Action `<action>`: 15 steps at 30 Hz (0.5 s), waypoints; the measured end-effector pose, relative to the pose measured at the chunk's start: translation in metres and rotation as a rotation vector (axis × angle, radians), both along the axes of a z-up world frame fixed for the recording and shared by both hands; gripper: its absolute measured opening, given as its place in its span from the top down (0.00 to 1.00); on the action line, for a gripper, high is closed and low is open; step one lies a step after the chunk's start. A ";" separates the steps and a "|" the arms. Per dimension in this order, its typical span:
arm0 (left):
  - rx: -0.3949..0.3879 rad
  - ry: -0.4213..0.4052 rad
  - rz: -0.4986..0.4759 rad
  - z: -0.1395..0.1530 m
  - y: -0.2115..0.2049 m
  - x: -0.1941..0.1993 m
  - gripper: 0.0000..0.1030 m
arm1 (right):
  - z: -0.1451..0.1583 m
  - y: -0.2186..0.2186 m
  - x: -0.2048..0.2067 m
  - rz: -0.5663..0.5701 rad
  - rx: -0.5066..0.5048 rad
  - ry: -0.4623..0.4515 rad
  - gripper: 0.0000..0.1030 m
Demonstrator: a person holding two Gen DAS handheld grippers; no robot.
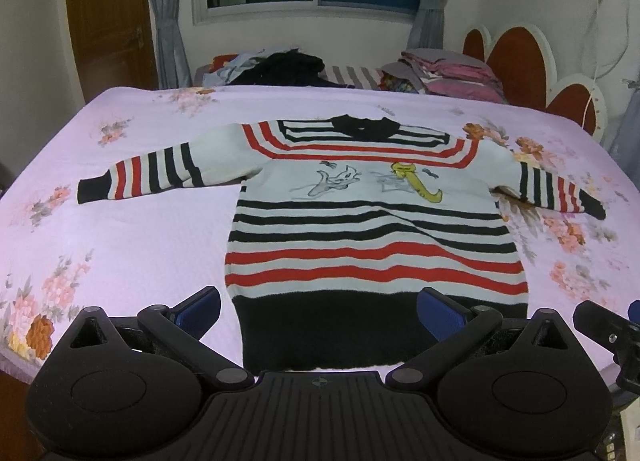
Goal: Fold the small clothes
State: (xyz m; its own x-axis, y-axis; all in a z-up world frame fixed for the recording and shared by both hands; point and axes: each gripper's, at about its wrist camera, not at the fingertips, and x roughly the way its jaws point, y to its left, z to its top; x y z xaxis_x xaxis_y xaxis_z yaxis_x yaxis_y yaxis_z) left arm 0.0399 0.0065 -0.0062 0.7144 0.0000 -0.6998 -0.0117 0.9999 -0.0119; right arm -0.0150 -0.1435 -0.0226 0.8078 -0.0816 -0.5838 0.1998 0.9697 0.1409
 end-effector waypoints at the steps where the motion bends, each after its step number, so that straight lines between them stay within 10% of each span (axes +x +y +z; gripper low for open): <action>1: 0.002 0.003 -0.001 -0.001 0.001 0.004 0.00 | -0.001 0.001 0.003 -0.003 -0.001 0.003 0.01; 15: 0.003 0.043 -0.035 -0.019 0.022 0.083 0.00 | -0.015 0.003 0.069 -0.085 0.010 0.036 0.01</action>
State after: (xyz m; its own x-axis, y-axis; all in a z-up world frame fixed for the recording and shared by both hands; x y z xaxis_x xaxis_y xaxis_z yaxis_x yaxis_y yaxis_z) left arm 0.1226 0.0280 -0.0255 0.6834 -0.0224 -0.7297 0.0225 0.9997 -0.0096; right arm 0.0544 -0.1406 -0.0375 0.7765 -0.1431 -0.6136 0.2868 0.9474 0.1420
